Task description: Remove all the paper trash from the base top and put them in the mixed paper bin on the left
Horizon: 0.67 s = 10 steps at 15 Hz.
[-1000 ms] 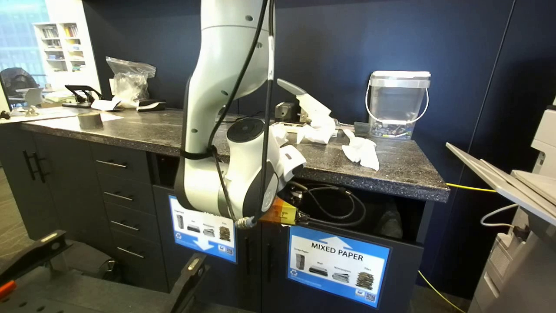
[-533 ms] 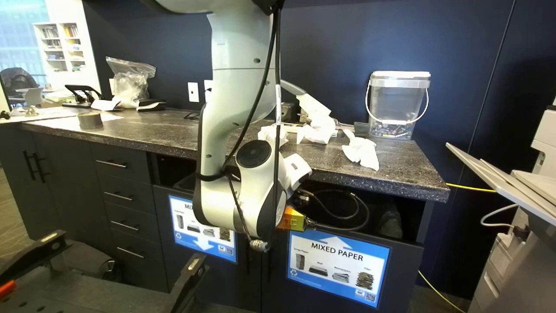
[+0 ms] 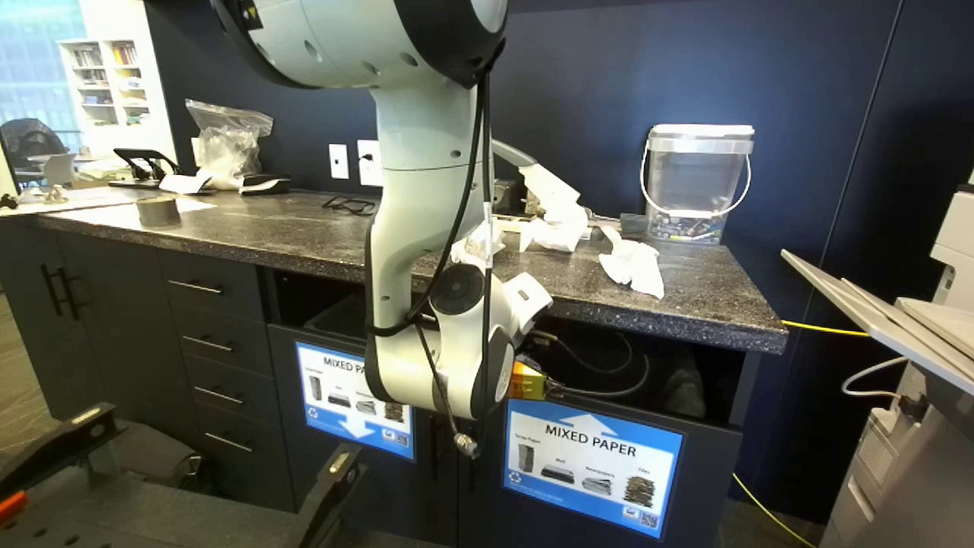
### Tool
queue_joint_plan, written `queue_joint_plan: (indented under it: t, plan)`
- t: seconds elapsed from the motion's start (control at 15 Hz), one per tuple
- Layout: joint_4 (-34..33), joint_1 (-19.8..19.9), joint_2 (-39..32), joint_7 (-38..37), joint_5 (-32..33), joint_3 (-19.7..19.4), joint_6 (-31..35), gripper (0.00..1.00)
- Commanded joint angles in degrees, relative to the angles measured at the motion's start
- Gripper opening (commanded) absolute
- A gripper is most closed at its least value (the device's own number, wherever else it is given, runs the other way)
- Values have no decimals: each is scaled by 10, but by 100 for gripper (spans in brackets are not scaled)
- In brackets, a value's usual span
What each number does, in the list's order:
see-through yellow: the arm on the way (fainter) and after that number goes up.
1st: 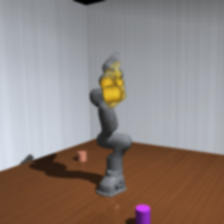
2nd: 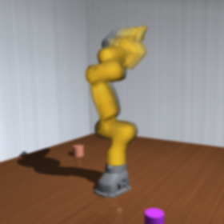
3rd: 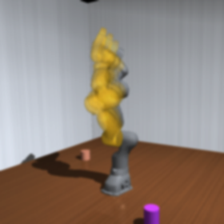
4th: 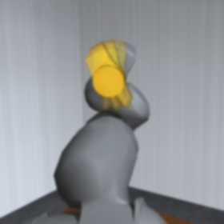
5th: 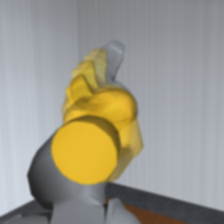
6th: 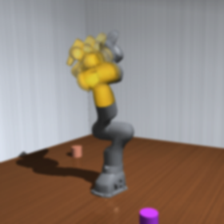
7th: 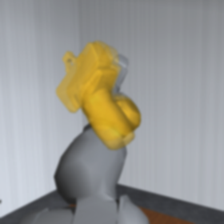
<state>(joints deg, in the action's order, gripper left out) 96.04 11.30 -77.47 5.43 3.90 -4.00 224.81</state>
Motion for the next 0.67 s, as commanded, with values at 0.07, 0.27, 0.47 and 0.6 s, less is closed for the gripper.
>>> queue_joint_plan:
  t: [0.07,0.27,0.47,0.6]
  plan:
    - [-77,-11,-56,-9,-7,-12,9,11]
    - [-80,-9,-62,-11,-2,-12,18,11]
    - [-72,-5,-58,-18,4,-8,13,43]
    - [-68,-7,-56,-18,2,-9,16,51]
